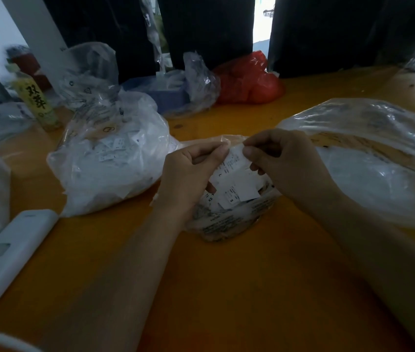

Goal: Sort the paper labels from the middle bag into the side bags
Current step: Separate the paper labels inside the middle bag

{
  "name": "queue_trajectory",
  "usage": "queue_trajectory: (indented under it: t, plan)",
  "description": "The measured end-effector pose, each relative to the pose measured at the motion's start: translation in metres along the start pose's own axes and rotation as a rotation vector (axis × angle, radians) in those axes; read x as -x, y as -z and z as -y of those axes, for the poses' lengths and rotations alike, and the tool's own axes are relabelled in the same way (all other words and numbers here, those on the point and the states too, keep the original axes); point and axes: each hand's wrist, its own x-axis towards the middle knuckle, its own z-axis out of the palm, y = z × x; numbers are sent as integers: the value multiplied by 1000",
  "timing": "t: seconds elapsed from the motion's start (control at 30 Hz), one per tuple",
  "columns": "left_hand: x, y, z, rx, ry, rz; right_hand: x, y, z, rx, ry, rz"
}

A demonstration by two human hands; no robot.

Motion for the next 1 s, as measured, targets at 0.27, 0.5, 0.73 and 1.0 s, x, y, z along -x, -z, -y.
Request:
queue_trajectory:
  t: [0.27,0.5,0.73,1.0]
  plan:
    - [2,1,1,-42,-27,24,4,-5,1,-14,-4,71]
    - [-1,-2,0,-11,11,140,-1,0,-5,19,0,11]
    - [4,-1,-4,-160,-21,260,-2,2,-11,302,142,98]
    - [3,3,-8,-220,1,320,-5,9,-5,501,348,20]
